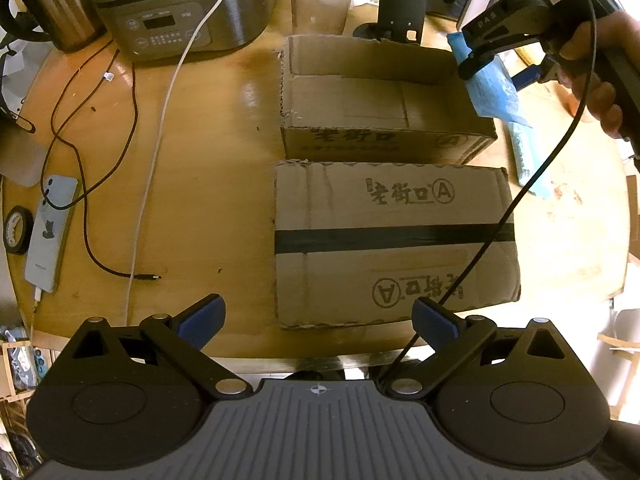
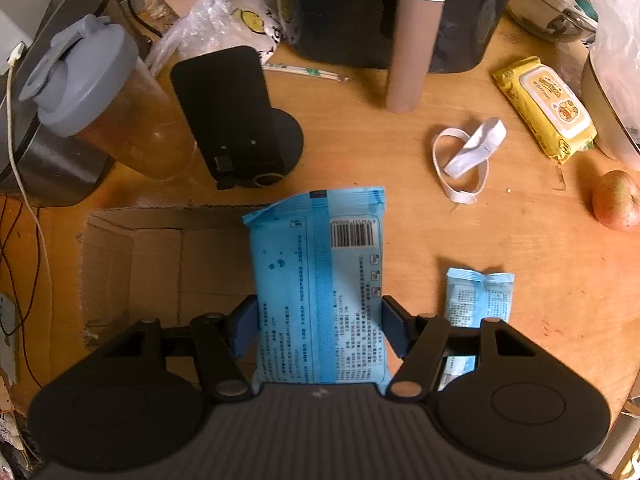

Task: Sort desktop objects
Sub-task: 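Carry the held blue packet over the open cardboard box with the right gripper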

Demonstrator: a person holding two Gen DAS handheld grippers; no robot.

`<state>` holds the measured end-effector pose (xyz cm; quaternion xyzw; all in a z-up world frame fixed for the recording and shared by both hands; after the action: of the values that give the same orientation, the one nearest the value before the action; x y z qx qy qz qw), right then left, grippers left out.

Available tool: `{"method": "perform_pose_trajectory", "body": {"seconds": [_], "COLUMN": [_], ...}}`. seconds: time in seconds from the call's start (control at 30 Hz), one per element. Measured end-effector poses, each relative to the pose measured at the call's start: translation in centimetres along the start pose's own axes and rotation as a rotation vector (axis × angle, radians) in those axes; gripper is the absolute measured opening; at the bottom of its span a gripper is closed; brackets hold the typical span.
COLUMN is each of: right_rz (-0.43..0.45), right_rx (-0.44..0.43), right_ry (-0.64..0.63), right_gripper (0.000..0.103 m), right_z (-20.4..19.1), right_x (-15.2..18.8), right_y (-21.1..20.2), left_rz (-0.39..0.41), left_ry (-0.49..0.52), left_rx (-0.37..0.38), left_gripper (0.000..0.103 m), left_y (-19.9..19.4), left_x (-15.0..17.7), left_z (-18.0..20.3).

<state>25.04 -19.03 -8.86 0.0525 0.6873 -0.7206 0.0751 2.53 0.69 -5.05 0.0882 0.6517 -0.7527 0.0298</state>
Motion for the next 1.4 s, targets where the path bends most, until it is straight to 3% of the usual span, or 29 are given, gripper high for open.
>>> {"method": "perform_pose_trajectory", "body": {"seconds": [0.97, 1.4], "right_rz": [-0.018, -0.025], "right_rx": [-0.022, 0.006], "right_ry": [-0.006, 0.000], "right_gripper": [0.063, 0.063], "right_z": [-5.2, -5.1], "right_x": [0.0, -0.2], "right_y": [1.5, 2.3], "left_rz": [-0.006, -0.006], "left_ry": [-0.017, -0.026], "left_rx": [-0.011, -0.013], "left_gripper": [0.102, 0.102], "left_y": [-0.3, -0.3], "left_x": [0.2, 0.1], "left_z": [-3.9, -4.3]}}
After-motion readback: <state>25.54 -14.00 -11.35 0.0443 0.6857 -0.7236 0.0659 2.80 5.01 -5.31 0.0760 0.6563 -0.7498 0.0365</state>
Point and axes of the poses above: each gripper's, at about its wrist camera, not at the fingertips, and y roughly the way its jaws point, z to its right, x to its underside, the point moved 5 cm from there along y, roughly the way its jaws point, and after that the axes turned 4 degrees about x, right-handed, at the moved point
